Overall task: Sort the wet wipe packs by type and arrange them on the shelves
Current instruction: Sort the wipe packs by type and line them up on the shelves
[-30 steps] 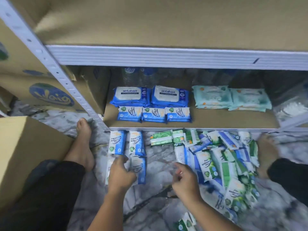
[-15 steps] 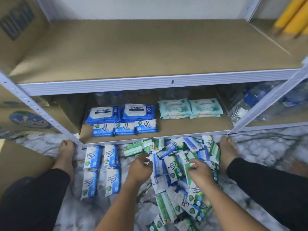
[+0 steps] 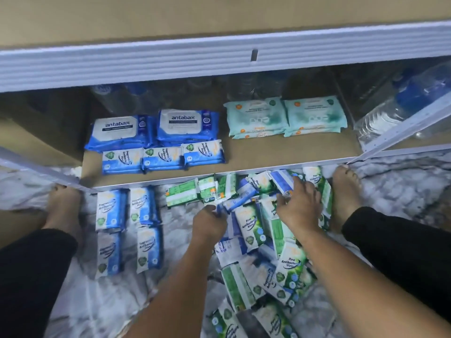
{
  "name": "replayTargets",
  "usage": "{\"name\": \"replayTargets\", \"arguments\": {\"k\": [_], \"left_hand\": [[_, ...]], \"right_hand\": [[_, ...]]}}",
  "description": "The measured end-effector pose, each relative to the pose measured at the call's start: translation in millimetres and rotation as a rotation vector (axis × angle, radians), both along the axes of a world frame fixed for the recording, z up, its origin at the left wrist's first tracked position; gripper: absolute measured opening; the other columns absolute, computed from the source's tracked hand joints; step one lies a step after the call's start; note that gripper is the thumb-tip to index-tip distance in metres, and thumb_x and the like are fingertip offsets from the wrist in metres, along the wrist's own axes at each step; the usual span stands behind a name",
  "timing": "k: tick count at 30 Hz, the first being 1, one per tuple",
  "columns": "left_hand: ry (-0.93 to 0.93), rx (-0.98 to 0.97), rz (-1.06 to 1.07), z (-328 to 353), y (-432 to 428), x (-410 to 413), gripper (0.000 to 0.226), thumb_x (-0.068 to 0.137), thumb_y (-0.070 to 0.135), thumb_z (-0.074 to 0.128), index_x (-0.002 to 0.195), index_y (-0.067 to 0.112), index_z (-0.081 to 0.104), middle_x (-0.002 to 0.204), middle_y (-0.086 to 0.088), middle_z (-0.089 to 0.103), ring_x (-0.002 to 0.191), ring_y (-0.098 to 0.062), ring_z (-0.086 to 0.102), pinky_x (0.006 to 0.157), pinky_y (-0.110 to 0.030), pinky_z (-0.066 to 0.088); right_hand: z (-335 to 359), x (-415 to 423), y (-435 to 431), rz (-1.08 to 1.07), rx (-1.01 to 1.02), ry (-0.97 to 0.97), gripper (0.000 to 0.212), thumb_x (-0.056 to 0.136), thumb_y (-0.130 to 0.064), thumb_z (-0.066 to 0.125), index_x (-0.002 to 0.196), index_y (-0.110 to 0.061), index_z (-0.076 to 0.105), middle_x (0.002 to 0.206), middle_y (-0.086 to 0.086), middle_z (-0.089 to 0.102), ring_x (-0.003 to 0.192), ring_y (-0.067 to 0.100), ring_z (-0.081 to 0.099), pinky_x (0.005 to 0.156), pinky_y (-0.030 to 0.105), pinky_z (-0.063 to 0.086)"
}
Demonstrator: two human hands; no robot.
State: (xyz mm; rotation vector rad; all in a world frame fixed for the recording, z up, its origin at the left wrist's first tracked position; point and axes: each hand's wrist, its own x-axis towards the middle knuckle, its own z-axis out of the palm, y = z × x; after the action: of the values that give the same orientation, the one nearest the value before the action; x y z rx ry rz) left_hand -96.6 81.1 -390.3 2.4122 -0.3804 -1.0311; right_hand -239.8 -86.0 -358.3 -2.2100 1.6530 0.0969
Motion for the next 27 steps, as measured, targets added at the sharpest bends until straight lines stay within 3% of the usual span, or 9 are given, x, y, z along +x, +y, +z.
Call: {"name": "replayTargets", "arguments": {"k": [3,5,8,11,15,19,23,25,27], "left_hand": [[0.009,0.01,0.102,-15,-9,-6,0.026,0.098,0.033,0.056,0.094,0.009,0.064,0.076,-0.006,0.065,0.068,-0.025,0.062,0.055,-0.029,0.045],[0.068,-0.029,0.199,-17,-12,-9,0.025,0.089,0.031,0.073,0.099,0.014,0.058,0.082,-0.003,0.067,0.071,-0.021,0.065,0.058,-0.029,0.05],[0.116,-0.047,0.251,-16,-12,-12,0.042,0.078,0.027,0.085,0.101,0.021,0.05,0.086,0.002,0.065,0.077,-0.02,0.066,0.061,-0.028,0.051],[0.133,-0.017,0.261,-13,-13,-10,0.034,0.077,0.031,0.086,0.09,0.019,0.057,0.08,0.003,0.065,0.066,-0.011,0.061,0.053,-0.022,0.042],[0.159,0.05,0.257,-4,-6,-7,0.029,0.077,0.021,0.081,0.061,0.014,0.058,0.057,-0.003,0.057,0.051,-0.016,0.049,0.049,-0.02,0.037],[0.151,0.091,0.271,17,20,-8,0.015,0.077,0.019,0.079,0.077,0.01,0.068,0.067,-0.003,0.066,0.056,-0.015,0.057,0.048,-0.02,0.042],[0.14,0.08,0.253,47,50,-9,0.014,0.082,0.017,0.076,0.086,0.013,0.063,0.079,-0.006,0.068,0.06,-0.016,0.059,0.046,-0.023,0.046],[0.105,0.055,0.224,65,62,-9,0.014,0.082,0.013,0.071,0.085,0.01,0.058,0.074,-0.004,0.064,0.057,-0.015,0.055,0.045,-0.023,0.043],[0.071,0.0,0.209,86,72,-12,0.012,0.083,0.012,0.068,0.086,0.009,0.056,0.067,-0.002,0.058,0.053,-0.012,0.048,0.041,-0.02,0.035]], "right_hand": [[-13,5,-17,-0.012,0.039,0.089,0.073,0.09,-0.053,0.06,0.15,-0.016,0.037,0.149,0.011,0.04,0.136,0.035,0.034,0.105,0.052,0.034],[-19,8,-25,-0.011,0.041,0.129,0.069,0.089,-0.052,0.061,0.143,-0.012,0.046,0.144,0.013,0.045,0.133,0.036,0.038,0.104,0.051,0.036],[-20,11,-32,0.007,0.038,0.173,0.065,0.085,-0.053,0.065,0.133,-0.01,0.057,0.135,0.014,0.049,0.129,0.037,0.042,0.102,0.05,0.04],[-18,11,-33,0.011,0.075,0.153,0.062,0.082,-0.052,0.068,0.126,-0.009,0.062,0.131,0.014,0.051,0.126,0.037,0.044,0.101,0.048,0.043],[0,6,-29,-0.049,0.118,0.036,0.05,0.067,-0.05,0.066,0.099,-0.013,0.071,0.106,0.01,0.06,0.103,0.035,0.06,0.089,0.041,0.054],[25,-5,-7,-0.267,0.243,-0.154,0.041,0.061,-0.052,0.064,0.073,-0.013,0.064,0.083,0.006,0.066,0.07,0.027,0.067,0.069,0.037,0.059],[58,-18,34,-0.367,0.379,-0.39,0.025,0.084,-0.03,0.07,0.076,-0.006,0.068,0.07,0.007,0.066,0.059,0.018,0.058,0.057,0.026,0.043],[71,-25,50,-0.398,0.472,-0.509,0.014,0.09,-0.025,0.066,0.083,-0.013,0.067,0.076,0.002,0.062,0.066,0.013,0.054,0.064,0.029,0.042],[83,-28,62,-0.485,0.579,-0.577,0.005,0.092,-0.023,0.064,0.09,-0.019,0.066,0.083,0.002,0.057,0.07,0.019,0.056,0.074,0.036,0.05]]}}
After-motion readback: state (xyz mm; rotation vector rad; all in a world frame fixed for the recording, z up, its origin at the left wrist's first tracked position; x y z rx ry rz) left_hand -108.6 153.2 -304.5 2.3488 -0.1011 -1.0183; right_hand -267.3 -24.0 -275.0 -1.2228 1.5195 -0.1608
